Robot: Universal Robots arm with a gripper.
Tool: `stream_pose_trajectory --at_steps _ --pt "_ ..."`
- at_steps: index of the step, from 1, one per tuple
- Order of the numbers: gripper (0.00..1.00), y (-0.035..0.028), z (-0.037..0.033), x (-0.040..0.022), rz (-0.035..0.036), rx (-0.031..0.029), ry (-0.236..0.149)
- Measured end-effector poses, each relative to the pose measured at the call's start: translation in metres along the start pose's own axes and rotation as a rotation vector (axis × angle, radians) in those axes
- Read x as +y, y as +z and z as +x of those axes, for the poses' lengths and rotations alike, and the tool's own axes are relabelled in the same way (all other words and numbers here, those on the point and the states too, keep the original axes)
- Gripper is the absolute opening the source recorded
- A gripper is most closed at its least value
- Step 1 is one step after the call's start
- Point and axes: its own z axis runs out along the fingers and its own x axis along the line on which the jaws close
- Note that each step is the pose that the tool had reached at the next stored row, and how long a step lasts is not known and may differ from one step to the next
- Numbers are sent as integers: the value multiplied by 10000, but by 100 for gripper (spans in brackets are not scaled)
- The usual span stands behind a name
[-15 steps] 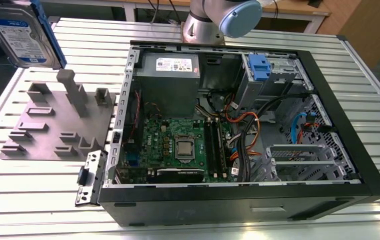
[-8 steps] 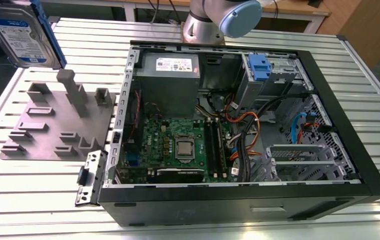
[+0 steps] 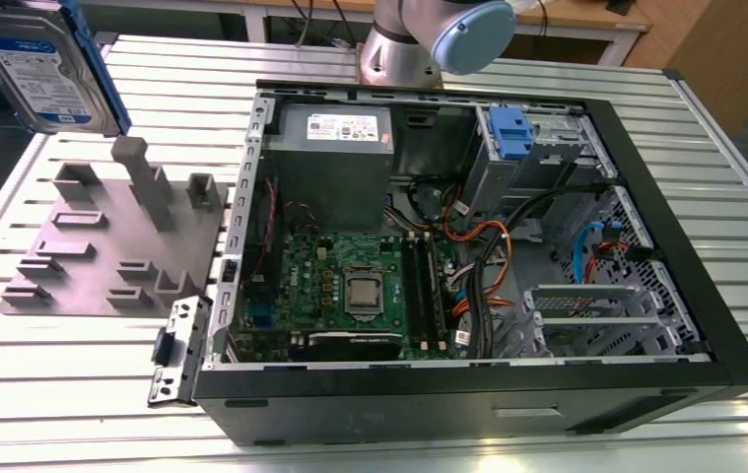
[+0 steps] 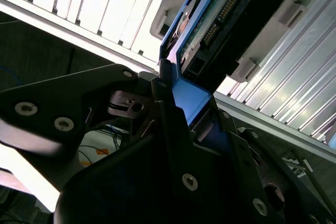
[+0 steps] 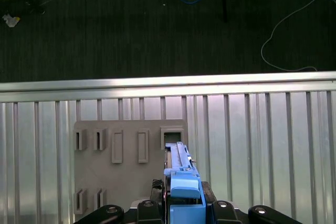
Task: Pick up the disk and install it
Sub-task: 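Pick up the disk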
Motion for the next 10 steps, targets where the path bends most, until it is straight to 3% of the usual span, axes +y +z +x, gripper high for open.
stream_pose_trajectory --at_steps 10 --pt "37 -24 0 0 0 0 0"
